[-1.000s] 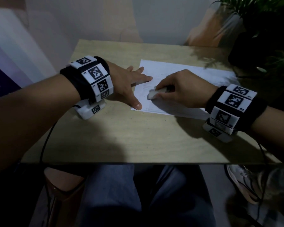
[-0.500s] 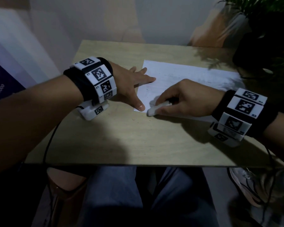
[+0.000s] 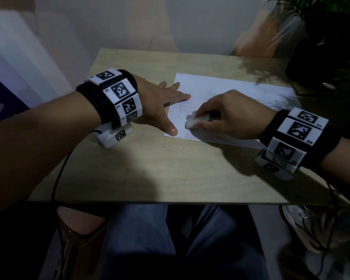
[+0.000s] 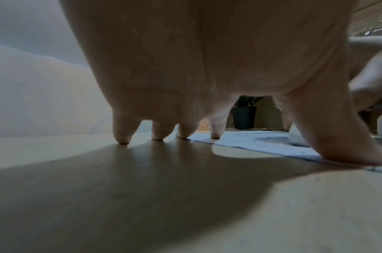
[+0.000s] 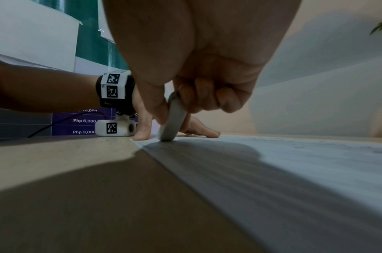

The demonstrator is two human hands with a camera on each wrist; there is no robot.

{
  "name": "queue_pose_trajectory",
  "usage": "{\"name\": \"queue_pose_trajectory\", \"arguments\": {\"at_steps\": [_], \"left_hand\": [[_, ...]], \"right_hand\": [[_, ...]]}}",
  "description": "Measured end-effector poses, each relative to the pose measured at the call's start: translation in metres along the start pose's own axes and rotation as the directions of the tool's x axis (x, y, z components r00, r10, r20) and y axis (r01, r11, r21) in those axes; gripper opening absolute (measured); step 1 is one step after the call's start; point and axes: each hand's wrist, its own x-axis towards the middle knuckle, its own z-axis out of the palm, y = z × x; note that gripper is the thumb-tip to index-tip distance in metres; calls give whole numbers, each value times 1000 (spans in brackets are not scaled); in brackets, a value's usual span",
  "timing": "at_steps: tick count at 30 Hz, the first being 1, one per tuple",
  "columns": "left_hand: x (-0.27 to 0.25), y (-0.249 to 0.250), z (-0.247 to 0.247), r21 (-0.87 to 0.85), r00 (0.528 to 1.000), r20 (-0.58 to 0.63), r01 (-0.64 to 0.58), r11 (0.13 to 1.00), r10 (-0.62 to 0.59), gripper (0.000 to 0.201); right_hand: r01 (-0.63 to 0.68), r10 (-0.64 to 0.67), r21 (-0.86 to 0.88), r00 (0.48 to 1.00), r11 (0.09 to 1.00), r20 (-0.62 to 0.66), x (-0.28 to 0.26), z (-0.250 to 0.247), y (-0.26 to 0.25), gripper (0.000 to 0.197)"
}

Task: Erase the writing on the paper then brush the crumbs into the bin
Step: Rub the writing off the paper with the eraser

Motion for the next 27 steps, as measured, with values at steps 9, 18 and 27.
{"name": "queue_pose_trajectory", "arguments": {"at_steps": [9, 18, 27], "left_hand": [[3, -1, 2, 63, 1000, -26, -10, 998, 12, 134], [1, -2, -1, 22, 1000, -15, 8, 1000, -7, 133], [-2, 1, -1, -2, 1000, -5, 11, 1000, -11, 133]], "right_hand": [[-33, 39, 89, 997, 995, -64, 2, -3, 7, 32], [-25, 24, 43, 999, 999, 27, 1, -1, 5, 37], [-59, 56, 66, 997, 996, 54, 2, -1, 3, 29]]}}
